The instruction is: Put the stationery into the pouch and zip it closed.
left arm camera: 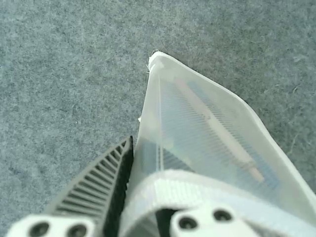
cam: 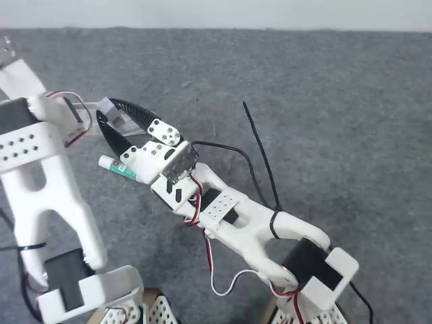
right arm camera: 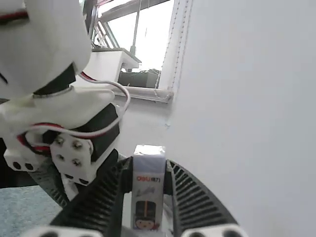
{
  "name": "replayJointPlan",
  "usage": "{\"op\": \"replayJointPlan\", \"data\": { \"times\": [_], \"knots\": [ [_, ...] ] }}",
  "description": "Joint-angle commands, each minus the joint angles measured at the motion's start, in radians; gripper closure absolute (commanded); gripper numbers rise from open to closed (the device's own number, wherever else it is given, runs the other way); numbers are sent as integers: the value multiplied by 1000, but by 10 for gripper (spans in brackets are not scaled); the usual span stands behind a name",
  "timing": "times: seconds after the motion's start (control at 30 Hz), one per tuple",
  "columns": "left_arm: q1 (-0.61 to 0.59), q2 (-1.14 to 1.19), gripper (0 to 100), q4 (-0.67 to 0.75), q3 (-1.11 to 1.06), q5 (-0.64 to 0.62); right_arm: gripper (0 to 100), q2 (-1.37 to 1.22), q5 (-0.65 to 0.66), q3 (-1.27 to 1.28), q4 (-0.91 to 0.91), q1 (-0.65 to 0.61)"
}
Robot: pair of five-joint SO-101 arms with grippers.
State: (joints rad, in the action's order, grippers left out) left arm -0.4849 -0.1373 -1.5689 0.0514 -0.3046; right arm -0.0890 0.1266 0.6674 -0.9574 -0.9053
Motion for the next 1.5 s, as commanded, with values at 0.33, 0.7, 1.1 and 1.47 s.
{"op": "replayJointPlan", "data": {
  "times": [0.33,0.7,1.1,1.47],
  "knots": [
    [-6,-5,988,58,-15,-9,876,33,17,51,19,-5],
    [-6,-6,988,57,-15,-8,875,266,15,206,47,-5],
    [-6,-6,988,57,-15,-8,879,539,-110,250,392,-36],
    [-41,-9,988,34,30,-11,879,582,-167,258,486,-42]
  ]
}}
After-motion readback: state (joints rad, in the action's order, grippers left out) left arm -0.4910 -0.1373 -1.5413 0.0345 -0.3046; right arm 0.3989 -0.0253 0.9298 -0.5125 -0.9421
